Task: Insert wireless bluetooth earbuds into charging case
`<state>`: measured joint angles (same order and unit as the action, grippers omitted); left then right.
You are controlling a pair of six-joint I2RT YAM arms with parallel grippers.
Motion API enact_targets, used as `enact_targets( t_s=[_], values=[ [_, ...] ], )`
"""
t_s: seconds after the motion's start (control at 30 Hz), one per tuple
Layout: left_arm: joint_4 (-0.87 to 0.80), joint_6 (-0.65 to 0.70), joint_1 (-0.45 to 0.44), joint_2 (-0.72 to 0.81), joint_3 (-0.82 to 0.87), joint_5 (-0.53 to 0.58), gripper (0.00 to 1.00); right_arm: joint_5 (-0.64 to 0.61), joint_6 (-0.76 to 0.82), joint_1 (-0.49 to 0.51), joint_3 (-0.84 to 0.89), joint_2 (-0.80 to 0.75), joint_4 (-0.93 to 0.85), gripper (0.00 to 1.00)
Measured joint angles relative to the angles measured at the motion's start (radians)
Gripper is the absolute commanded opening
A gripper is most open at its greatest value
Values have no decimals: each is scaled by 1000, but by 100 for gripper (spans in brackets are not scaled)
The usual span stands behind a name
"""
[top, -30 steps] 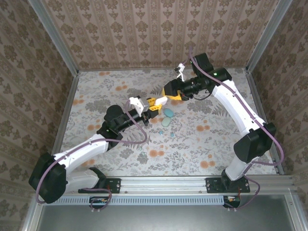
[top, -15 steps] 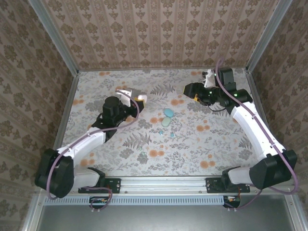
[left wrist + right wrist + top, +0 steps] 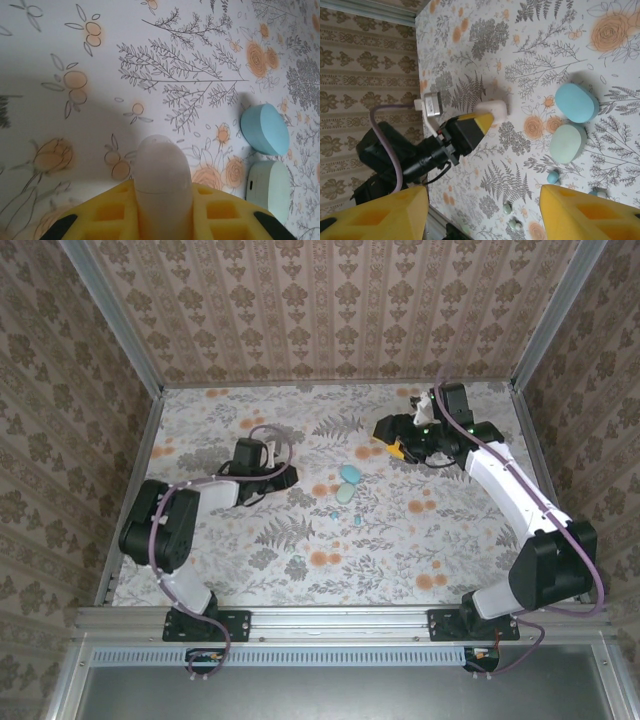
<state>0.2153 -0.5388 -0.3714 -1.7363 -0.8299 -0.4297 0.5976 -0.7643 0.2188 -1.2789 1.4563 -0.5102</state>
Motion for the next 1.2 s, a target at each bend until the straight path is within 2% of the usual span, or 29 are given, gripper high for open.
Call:
enact_targets(
  t_s=[0.43, 0.9, 1.2],
  values=[
    [23, -76, 17, -124, -92, -38, 29, 17, 2, 31, 29, 49, -3, 63],
    [-58, -65, 37, -124, -116, -3, 53, 7, 55, 53, 29, 100, -47, 63],
    [-169, -24, 46, -49, -103, 103, 67, -16, 97, 84, 29, 209, -64, 64]
  ],
)
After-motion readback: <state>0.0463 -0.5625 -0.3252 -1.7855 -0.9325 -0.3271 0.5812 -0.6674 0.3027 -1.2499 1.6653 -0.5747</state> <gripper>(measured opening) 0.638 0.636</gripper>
